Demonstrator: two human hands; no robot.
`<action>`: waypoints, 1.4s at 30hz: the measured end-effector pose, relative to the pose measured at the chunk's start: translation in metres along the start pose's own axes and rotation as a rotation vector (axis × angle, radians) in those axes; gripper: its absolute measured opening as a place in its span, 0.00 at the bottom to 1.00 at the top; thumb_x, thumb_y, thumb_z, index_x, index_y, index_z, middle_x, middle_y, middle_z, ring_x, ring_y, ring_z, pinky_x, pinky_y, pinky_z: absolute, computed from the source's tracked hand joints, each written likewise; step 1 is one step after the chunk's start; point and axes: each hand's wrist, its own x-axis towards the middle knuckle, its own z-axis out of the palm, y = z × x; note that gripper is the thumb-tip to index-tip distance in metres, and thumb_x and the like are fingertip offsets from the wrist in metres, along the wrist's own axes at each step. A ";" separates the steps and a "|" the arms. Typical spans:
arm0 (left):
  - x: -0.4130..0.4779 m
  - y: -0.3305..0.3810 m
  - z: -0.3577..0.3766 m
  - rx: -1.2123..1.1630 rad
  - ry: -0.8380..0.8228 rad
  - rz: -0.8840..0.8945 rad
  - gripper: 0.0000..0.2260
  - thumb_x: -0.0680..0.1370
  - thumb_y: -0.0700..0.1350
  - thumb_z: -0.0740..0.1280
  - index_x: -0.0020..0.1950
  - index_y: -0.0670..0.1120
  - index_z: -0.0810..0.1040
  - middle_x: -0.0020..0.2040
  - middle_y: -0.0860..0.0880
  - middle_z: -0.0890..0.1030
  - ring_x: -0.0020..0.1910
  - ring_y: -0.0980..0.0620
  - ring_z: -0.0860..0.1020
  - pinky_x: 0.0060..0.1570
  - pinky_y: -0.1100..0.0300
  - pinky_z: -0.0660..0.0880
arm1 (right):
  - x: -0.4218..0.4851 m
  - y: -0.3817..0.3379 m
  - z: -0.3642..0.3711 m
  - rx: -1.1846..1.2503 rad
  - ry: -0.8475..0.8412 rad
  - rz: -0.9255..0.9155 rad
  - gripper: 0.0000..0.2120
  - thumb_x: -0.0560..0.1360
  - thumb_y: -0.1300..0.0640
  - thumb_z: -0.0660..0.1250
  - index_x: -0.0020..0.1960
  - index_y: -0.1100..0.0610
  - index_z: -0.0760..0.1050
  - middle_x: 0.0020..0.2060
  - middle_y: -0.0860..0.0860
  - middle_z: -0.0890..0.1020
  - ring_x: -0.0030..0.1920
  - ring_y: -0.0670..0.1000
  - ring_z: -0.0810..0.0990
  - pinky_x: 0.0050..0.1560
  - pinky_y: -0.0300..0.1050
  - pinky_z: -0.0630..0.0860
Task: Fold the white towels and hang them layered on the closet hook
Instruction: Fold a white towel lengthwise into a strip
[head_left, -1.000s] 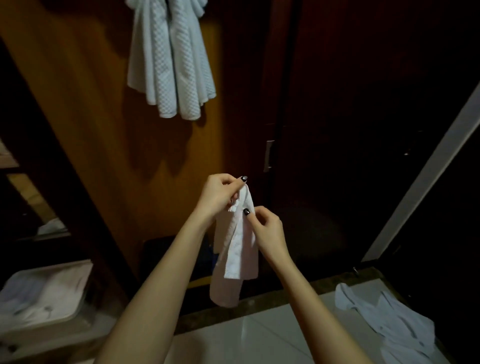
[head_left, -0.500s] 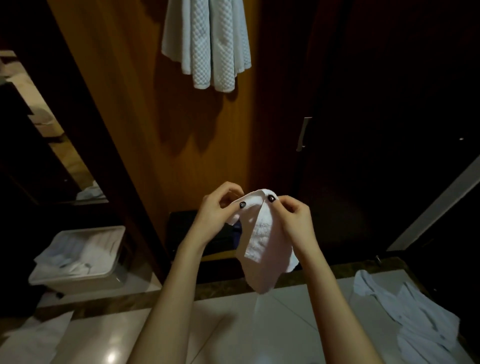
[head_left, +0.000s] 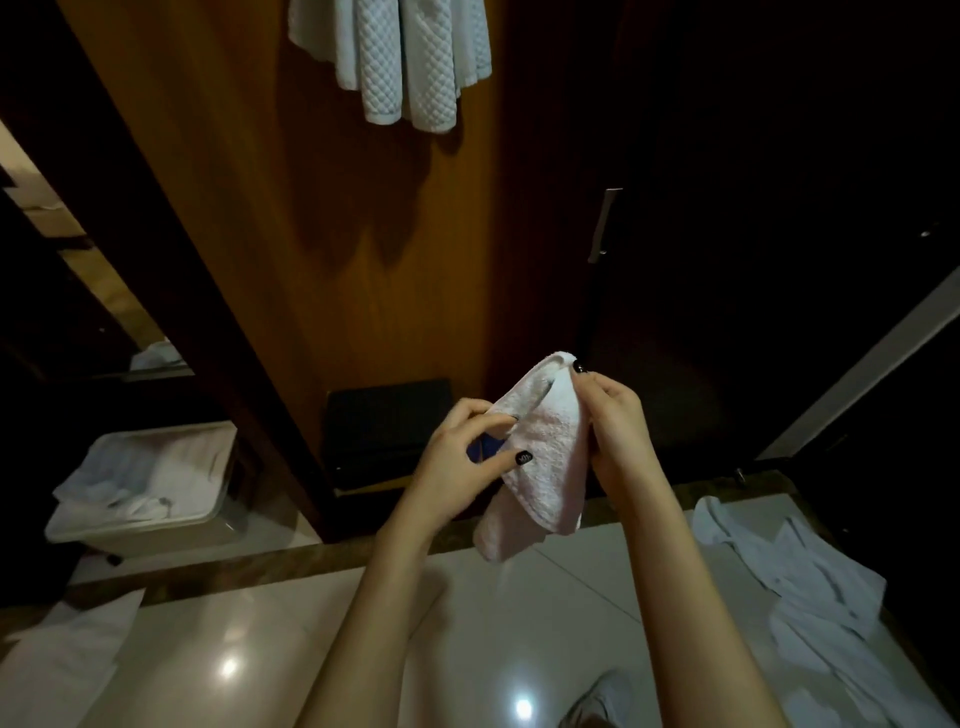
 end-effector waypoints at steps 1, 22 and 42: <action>0.000 0.000 0.002 0.004 -0.005 -0.009 0.14 0.73 0.44 0.75 0.57 0.45 0.81 0.56 0.54 0.73 0.55 0.62 0.75 0.56 0.74 0.68 | -0.001 0.000 0.000 0.009 -0.010 0.010 0.13 0.79 0.53 0.66 0.39 0.57 0.79 0.33 0.52 0.79 0.34 0.49 0.78 0.35 0.43 0.75; 0.010 0.021 -0.012 -0.202 0.055 0.103 0.05 0.78 0.38 0.68 0.42 0.42 0.77 0.44 0.57 0.76 0.46 0.57 0.75 0.47 0.67 0.70 | -0.018 0.009 -0.015 -0.480 -0.115 -0.302 0.08 0.80 0.52 0.64 0.54 0.40 0.78 0.63 0.43 0.69 0.61 0.38 0.72 0.61 0.39 0.74; -0.008 0.020 -0.060 -0.313 0.108 -0.125 0.13 0.72 0.37 0.74 0.38 0.56 0.82 0.37 0.52 0.84 0.36 0.56 0.83 0.34 0.66 0.76 | -0.018 -0.006 -0.007 -0.476 -0.069 -0.356 0.13 0.77 0.58 0.70 0.37 0.63 0.73 0.39 0.53 0.79 0.43 0.44 0.79 0.45 0.41 0.75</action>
